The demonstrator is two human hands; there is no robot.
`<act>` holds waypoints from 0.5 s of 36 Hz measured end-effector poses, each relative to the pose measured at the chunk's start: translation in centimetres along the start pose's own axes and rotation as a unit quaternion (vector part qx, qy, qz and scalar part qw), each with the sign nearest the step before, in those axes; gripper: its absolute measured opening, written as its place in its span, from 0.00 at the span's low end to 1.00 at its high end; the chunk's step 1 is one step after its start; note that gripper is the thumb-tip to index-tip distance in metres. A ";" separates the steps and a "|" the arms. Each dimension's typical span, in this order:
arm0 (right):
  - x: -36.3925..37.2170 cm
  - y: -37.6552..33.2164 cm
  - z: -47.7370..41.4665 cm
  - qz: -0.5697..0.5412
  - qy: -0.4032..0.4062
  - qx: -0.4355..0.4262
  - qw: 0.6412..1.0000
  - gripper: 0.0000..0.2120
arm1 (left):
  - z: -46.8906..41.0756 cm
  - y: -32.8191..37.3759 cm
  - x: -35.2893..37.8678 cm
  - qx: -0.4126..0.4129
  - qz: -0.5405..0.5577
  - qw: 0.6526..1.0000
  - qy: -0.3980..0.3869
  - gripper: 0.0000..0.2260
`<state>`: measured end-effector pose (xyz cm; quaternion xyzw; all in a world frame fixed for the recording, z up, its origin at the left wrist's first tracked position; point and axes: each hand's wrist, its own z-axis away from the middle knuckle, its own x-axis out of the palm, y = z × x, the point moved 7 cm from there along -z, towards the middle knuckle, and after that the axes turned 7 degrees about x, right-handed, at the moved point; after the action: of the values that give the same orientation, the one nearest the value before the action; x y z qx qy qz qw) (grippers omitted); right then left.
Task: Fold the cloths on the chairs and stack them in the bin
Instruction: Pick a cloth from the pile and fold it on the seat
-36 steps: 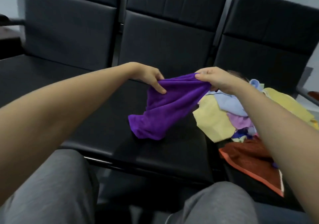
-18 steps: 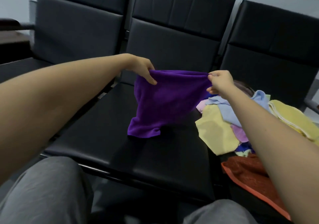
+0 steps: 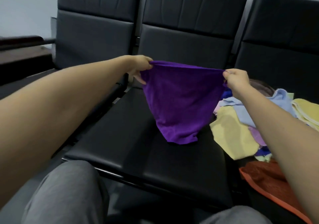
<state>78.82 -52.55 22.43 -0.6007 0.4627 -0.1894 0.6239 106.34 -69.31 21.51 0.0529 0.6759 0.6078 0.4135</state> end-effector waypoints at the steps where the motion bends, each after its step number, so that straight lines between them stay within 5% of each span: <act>1: -0.1 -0.6 0.0 -0.001 0.009 -0.019 1.000 0.10 | -0.4 0.8 -0.5 0.026 0.048 0.998 0.040 0.11; 5: -1.4 -3.4 1.0 0.032 0.063 -0.100 0.992 0.12 | -0.5 4.4 -2.6 0.134 0.150 0.965 0.170 0.15; 11: -2.4 -4.6 3.7 0.067 0.064 -0.166 0.982 0.13 | 0.7 5.4 -4.3 0.205 0.081 0.946 0.237 0.15; 14: -2.6 -4.0 4.5 0.107 0.039 -0.168 0.979 0.13 | 2.0 4.6 -3.9 0.213 0.000 0.956 0.203 0.13; 18: -2.5 -1.9 4.6 0.146 -0.056 -0.106 0.982 0.08 | 4.9 2.6 -1.4 0.172 -0.168 0.970 0.036 0.03</act>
<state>81.88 -48.26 24.36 -0.5990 0.5274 -0.0119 0.6024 109.20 -65.69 24.85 -0.0130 0.7842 0.4058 0.4692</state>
